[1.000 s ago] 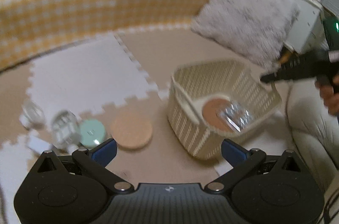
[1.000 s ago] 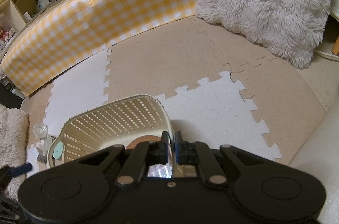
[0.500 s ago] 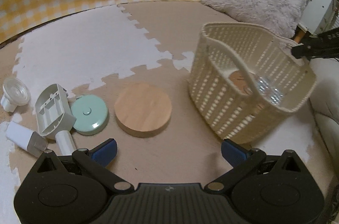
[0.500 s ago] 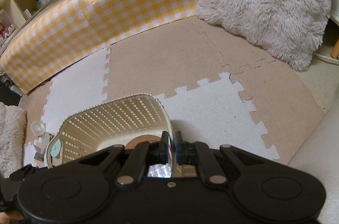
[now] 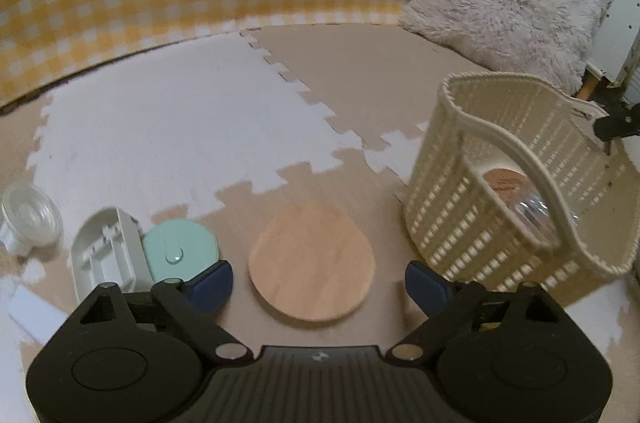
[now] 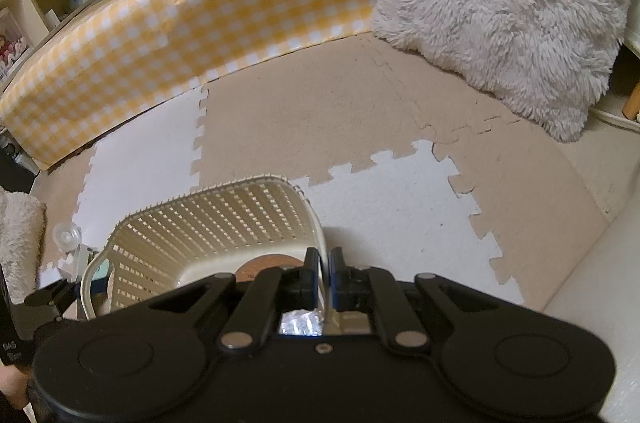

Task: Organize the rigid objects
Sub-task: 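Close the left tool on the plain wooden disc and lift it, then carry the wooden disc over the basket and lower it onto the clear case, then open the left tool and withdraw it from the basket, then move the left tool to the round tape-measure on the mat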

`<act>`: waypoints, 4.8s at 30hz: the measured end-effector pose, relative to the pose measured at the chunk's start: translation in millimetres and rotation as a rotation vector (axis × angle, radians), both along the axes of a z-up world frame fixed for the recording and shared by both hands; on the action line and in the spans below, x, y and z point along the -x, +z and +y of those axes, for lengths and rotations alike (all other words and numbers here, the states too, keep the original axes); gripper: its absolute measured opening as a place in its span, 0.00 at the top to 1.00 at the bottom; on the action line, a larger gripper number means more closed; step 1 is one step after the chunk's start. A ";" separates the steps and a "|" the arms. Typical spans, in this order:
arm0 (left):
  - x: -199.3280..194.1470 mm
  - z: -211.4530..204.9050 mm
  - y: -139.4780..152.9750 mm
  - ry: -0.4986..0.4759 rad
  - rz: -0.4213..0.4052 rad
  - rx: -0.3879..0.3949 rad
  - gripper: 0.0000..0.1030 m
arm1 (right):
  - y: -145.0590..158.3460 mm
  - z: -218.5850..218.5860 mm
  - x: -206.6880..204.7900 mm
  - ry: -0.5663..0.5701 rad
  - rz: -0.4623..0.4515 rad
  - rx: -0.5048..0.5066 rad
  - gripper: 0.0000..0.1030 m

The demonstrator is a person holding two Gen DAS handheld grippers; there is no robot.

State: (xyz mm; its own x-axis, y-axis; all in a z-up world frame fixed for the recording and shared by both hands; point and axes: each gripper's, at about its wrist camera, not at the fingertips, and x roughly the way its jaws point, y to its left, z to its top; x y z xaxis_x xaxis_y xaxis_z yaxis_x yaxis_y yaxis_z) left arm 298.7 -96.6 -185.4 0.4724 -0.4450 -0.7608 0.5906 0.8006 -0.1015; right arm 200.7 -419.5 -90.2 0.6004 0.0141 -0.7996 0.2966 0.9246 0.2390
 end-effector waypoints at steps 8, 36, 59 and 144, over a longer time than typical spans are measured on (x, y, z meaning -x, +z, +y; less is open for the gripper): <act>-4.3 -5.1 -1.8 0.006 -0.055 -0.039 0.24 | 0.2 1.2 -0.5 0.000 0.001 0.007 0.94; 20.2 -26.2 107.4 0.035 -0.141 0.176 0.34 | 0.7 1.6 0.6 -0.004 -0.001 0.011 0.94; 66.9 -142.2 65.0 -0.083 0.023 0.184 0.34 | -0.1 -0.6 0.6 -0.008 0.000 -0.016 0.94; 123.9 -30.1 148.0 -0.023 -0.036 0.171 0.00 | -2.1 1.1 1.9 0.010 -0.004 0.005 0.95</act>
State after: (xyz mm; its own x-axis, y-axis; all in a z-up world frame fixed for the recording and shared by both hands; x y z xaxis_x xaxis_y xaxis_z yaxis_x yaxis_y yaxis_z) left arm 174.8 -126.8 -37.4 0.4859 -0.5775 -0.6561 0.6141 0.7597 -0.2138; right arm 198.8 -418.4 -92.2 0.6038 0.0161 -0.7970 0.2867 0.9285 0.2360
